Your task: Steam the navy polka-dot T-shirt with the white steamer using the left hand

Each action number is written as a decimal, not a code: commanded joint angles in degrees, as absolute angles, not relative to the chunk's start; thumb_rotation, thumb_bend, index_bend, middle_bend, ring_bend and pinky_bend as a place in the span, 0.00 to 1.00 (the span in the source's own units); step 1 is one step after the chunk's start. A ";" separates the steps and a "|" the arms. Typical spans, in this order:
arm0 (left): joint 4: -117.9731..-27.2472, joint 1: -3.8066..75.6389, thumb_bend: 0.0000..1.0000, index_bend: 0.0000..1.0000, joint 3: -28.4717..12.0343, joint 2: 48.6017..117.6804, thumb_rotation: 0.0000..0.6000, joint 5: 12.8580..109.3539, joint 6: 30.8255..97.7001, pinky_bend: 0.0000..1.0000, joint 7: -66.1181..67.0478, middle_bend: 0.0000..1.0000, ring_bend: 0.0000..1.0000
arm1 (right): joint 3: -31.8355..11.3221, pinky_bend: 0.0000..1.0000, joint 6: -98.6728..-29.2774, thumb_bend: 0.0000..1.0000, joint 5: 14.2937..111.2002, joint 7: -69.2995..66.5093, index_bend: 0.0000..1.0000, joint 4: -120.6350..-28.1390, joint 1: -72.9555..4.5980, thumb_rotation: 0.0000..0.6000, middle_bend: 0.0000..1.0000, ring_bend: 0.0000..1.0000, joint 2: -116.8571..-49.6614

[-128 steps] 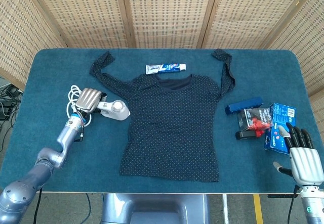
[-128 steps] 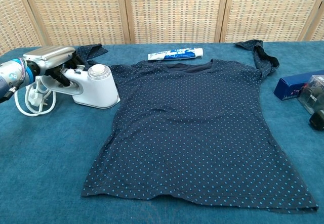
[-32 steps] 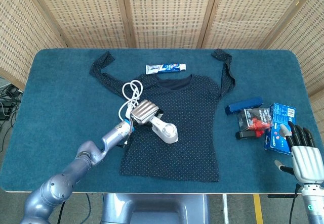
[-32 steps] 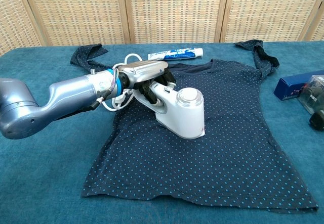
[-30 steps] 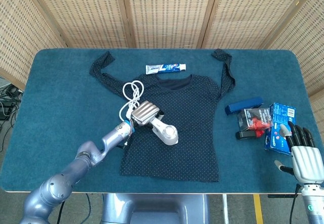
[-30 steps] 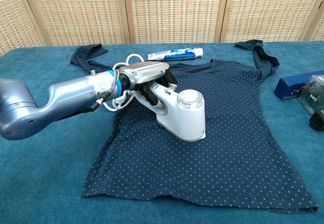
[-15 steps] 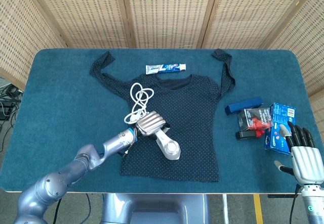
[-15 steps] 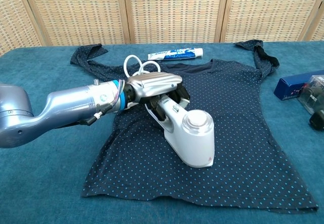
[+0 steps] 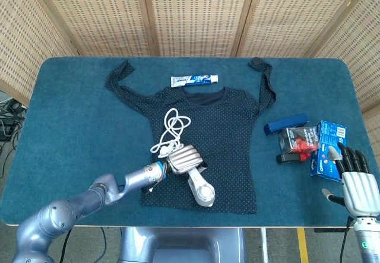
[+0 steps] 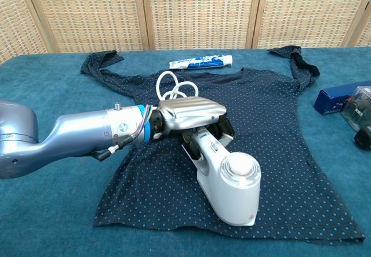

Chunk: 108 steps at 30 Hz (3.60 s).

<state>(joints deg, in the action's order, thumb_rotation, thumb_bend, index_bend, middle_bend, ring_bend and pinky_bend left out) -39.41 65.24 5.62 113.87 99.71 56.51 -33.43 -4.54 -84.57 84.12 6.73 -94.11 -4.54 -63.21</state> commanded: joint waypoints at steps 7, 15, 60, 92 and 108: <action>-40.64 65.26 0.51 1.00 5.59 113.73 1.00 99.48 55.55 0.80 -31.76 0.82 0.74 | -4.50 0.00 -84.77 0.00 84.33 6.72 0.01 -94.20 -4.48 1.00 0.00 0.00 -63.16; -38.18 65.07 0.51 1.00 5.02 113.71 1.00 98.75 54.70 0.80 -29.57 0.82 0.74 | -4.37 0.00 -84.71 0.00 84.56 6.67 0.01 -94.28 -4.50 1.00 0.00 0.00 -63.10; -18.49 59.72 0.51 1.00 3.26 114.55 1.00 93.21 50.71 0.80 -35.74 0.82 0.74 | -4.18 0.00 -83.53 0.00 83.91 8.55 0.01 -93.98 -5.01 1.00 0.00 0.00 -64.12; -29.26 63.05 0.51 1.00 5.78 116.56 1.00 98.33 56.69 0.80 -34.29 0.82 0.74 | -4.06 0.00 -83.94 0.00 84.39 7.82 0.01 -94.27 -4.88 1.00 0.00 0.00 -63.69; -34.27 63.88 0.51 1.00 4.96 117.13 1.00 98.64 57.86 0.80 -32.59 0.82 0.74 | -4.09 0.00 -84.20 0.00 84.50 7.31 0.01 -94.30 -4.76 1.00 0.00 0.00 -63.41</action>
<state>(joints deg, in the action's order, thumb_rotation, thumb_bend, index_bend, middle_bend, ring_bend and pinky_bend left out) -34.14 63.87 5.03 117.16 98.65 57.79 -32.70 -4.10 -84.20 84.50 7.31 -94.30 -4.76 -63.41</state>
